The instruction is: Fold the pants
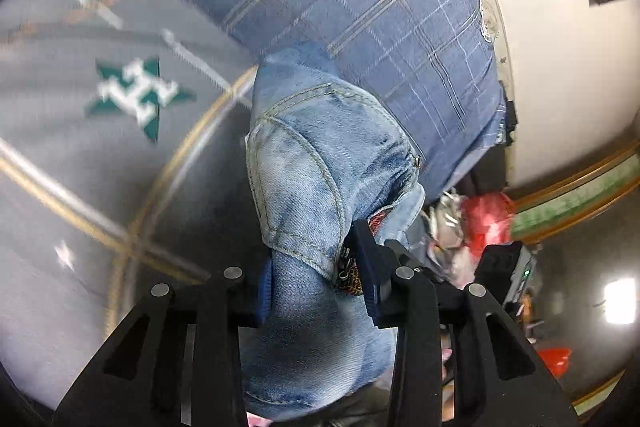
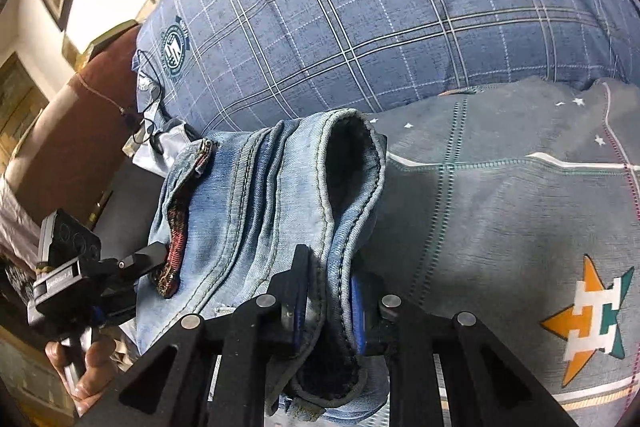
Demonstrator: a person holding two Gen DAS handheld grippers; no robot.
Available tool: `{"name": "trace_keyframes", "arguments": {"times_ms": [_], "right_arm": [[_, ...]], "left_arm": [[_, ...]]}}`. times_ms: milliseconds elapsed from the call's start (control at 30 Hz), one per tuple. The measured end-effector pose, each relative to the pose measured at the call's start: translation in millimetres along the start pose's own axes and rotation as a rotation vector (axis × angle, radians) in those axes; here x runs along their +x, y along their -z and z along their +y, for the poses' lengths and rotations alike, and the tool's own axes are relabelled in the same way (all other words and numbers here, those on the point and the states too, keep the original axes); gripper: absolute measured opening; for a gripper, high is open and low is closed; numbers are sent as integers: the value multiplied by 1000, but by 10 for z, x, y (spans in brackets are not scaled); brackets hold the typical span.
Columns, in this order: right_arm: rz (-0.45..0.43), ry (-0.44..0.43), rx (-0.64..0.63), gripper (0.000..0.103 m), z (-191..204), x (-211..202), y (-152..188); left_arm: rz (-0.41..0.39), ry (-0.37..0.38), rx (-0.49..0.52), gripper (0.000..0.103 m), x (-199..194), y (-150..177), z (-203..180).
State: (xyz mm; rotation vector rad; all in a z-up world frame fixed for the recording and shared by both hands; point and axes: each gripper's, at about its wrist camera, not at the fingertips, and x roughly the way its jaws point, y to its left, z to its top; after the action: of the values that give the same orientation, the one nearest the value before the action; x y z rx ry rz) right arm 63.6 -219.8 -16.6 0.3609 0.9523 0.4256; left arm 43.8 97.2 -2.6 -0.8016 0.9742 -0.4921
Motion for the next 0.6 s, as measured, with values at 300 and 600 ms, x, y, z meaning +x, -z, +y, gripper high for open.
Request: {"name": "trace_keyframes", "arguments": {"times_ms": [300, 600], "right_arm": [[-31, -79, 81, 17, 83, 275, -544], [84, -16, 125, 17, -164, 823, -407]], "left_arm": [[-49, -27, 54, 35, 171, -488, -9], [49, -105, -58, 35, 514, -464, 442]]}}
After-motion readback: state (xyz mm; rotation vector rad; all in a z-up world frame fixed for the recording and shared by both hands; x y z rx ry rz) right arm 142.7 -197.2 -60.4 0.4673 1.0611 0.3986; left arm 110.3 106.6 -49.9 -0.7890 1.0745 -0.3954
